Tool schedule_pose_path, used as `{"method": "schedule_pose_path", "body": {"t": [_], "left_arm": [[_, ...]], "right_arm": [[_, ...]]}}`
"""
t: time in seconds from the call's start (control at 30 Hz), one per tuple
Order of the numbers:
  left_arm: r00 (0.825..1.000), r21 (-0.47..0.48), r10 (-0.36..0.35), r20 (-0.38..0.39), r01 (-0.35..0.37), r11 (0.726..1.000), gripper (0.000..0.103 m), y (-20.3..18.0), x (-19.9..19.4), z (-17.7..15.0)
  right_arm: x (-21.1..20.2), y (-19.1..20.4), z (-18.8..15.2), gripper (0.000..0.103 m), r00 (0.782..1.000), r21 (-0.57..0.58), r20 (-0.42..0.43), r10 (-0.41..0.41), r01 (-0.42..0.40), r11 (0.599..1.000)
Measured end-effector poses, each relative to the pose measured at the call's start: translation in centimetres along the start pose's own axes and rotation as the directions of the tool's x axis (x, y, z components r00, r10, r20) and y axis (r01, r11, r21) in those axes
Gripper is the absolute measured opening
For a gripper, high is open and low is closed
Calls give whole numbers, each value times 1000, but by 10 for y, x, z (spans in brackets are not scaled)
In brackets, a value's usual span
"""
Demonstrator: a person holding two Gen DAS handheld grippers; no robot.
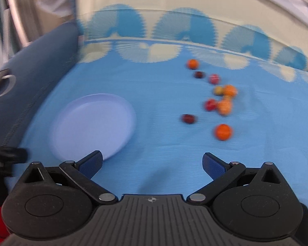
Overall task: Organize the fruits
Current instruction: 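Grasp a red date with the left tool while the right tool grasps a mandarin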
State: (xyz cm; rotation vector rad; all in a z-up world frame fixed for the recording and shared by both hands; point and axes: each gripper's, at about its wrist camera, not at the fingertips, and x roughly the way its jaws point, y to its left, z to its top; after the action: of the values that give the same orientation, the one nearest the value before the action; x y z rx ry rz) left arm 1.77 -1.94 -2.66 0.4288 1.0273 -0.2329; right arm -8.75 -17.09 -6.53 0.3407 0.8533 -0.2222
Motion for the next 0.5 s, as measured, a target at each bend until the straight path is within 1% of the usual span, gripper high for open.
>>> {"method": "schedule_pose_path", "body": {"t": [0.07, 0.13, 0.2, 0.23, 0.27, 0.33, 0.5], "left_arm": [[1000, 23, -10, -9, 10, 1000, 103, -11, 5, 5], [999, 53, -29, -21, 30, 998, 103, -24, 10, 12], [997, 86, -64, -32, 67, 994, 103, -39, 16, 20], [996, 102, -82, -41, 86, 991, 103, -47, 20, 25], [994, 115, -101, -51, 107, 988, 103, -56, 24, 30], [989, 129, -133, -60, 140, 982, 103, -72, 33, 42], [984, 184, -165, -61, 174, 967, 103, -117, 65, 77]], "right_arm": [[13, -21, -4, 102, 997, 35, 19, -78, 77, 996], [23, -39, -5, 102, 992, 56, 23, -125, 123, 991], [40, -64, -5, 102, 984, 79, 18, -176, 175, 981], [43, -69, -5, 102, 983, 84, 15, -184, 182, 980], [60, -86, -5, 102, 981, 103, 7, -194, 192, 976], [77, -99, -4, 102, 980, 113, -8, -200, 200, 973], [124, -121, -4, 102, 982, 118, -1, -189, 187, 975]]}}
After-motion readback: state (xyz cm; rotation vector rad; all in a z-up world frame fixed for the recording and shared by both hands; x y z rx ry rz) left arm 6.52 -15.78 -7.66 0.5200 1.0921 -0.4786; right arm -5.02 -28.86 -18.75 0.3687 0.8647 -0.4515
